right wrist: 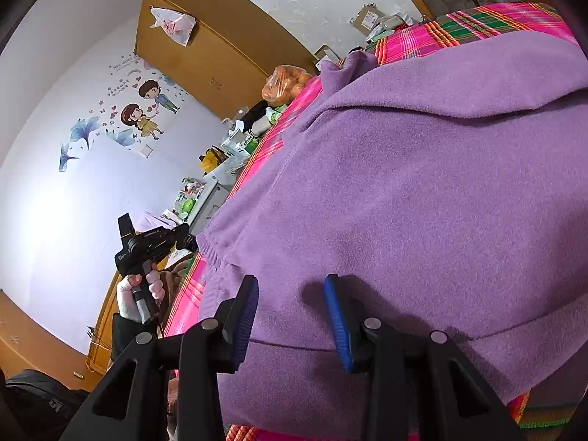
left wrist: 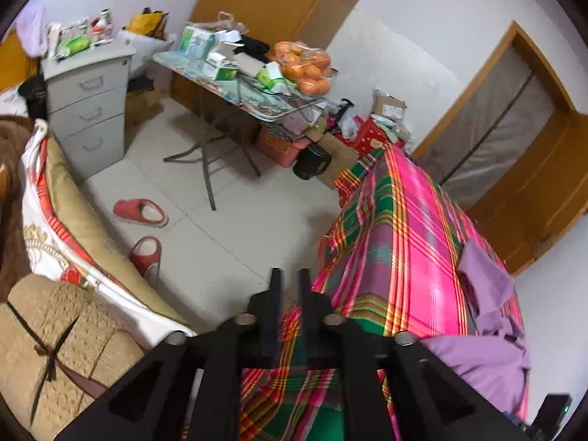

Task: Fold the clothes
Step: 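Lower the left gripper toward the folded garment edge and open it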

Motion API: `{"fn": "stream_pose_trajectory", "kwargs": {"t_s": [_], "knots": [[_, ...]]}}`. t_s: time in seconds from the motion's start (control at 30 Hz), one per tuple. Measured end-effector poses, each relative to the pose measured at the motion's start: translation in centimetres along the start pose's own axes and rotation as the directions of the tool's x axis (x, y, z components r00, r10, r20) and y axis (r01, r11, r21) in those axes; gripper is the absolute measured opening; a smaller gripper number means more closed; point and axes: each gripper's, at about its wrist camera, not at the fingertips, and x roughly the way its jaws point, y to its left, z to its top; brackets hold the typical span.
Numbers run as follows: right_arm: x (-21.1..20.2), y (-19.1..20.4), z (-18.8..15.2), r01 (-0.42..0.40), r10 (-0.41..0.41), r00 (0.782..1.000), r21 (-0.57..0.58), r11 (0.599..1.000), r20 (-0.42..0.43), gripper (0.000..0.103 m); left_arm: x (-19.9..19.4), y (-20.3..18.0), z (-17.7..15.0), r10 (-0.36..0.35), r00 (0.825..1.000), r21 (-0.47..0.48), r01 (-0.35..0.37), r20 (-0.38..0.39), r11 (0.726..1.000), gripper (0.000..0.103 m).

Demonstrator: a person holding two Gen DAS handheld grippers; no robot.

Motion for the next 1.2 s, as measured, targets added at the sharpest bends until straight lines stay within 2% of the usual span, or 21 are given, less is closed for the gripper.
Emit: {"fn": "stream_pose_trajectory", "kwargs": {"t_s": [0.07,0.13,0.27,0.33,0.4,0.47,0.53,0.57,0.63,0.67,0.73,0.77,0.87,0.97,1.07,1.13,1.2], "knots": [[0.0,-0.1,-0.1,-0.002,0.002,1.0,0.001,1.0,0.001,0.038,-0.1,0.4,0.2,0.006,1.0,-0.023,-0.006,0.007,1.0,0.052],[0.1,-0.2,-0.1,-0.003,0.003,1.0,0.001,1.0,0.001,0.038,-0.3,0.9,0.3,0.017,1.0,-0.044,-0.016,0.019,0.999,0.052],[0.2,-0.3,-0.3,-0.004,0.004,1.0,0.001,1.0,0.002,0.038,-0.6,1.9,0.6,0.083,0.995,-0.072,-0.078,0.059,0.994,0.052],[0.1,-0.3,-0.3,-0.005,0.005,1.0,0.001,1.0,0.002,0.038,0.0,2.3,0.4,0.116,0.993,-0.069,-0.114,0.024,0.991,0.052],[0.1,-0.3,-0.3,-0.005,0.005,1.0,0.002,1.0,0.002,0.038,1.2,1.9,-0.4,0.13,0.99,-0.034,-0.132,-0.056,0.991,0.052],[0.1,-0.2,-0.4,-0.005,0.005,1.0,0.002,1.0,0.002,0.038,2.1,0.8,-1.7,0.078,0.986,0.012,-0.078,-0.145,0.997,0.052],[0.1,-0.2,-0.4,-0.004,0.004,1.0,0.003,1.0,0.002,0.038,3.0,-0.4,-3.0,0.031,0.972,0.053,-0.019,-0.235,0.998,0.052],[0.1,-0.2,-0.4,-0.004,0.004,1.0,0.002,1.0,0.002,0.038,3.0,-1.0,-3.5,0.019,0.968,0.07,-0.002,-0.25,0.998,0.047],[0.1,-0.1,-0.3,-0.003,0.003,1.0,0.002,1.0,0.001,0.038,2.0,-1.9,-3.4,0.018,0.976,0.091,0.002,-0.218,0.996,0.046],[0.0,-0.1,-0.3,-0.004,0.004,1.0,0.003,1.0,0.002,0.038,1.4,-2.1,-3.2,-0.024,0.979,0.078,0.041,-0.202,0.996,0.047],[0.0,-0.1,-0.3,-0.006,0.006,1.0,0.005,1.0,0.003,0.038,0.4,-2.1,-2.4,-0.147,0.973,0.016,0.152,-0.181,0.988,0.05],[0.0,-0.1,-0.3,-0.006,0.006,1.0,0.005,1.0,0.004,0.038,0.0,-2.1,-2.1,-0.182,0.97,-0.003,0.184,-0.164,0.983,0.05],[-0.1,-0.1,-0.4,-0.008,0.008,1.0,0.007,1.0,0.005,0.038,-0.9,-2.3,-1.6,-0.216,0.968,-0.018,0.216,-0.123,0.976,0.05],[-0.2,-0.2,-0.4,-0.01,0.01,1.0,0.007,1.0,0.006,0.038,-0.7,-2.1,-1.6,-0.229,0.966,-0.049,0.225,-0.119,0.973,0.052],[-0.2,-0.2,-0.4,-0.012,0.012,1.0,0.009,1.0,0.007,0.038,0.2,-2.1,-1.9,-0.19,0.973,-0.065,0.183,-0.134,0.981,0.053],[-0.2,-0.1,-0.3,-0.012,0.012,1.0,0.009,1.0,0.007,0.038,0.8,-1.8,-2.3,-0.203,0.964,-0.083,0.191,-0.172,0.978,0.053],[-0.2,-0.1,-0.4,-0.013,0.013,1.0,0.01,1.0,0.007,0.038,1.5,-1.9,-2.8,-0.238,0.947,-0.1,0.221,-0.217,0.97,0.053]]}}
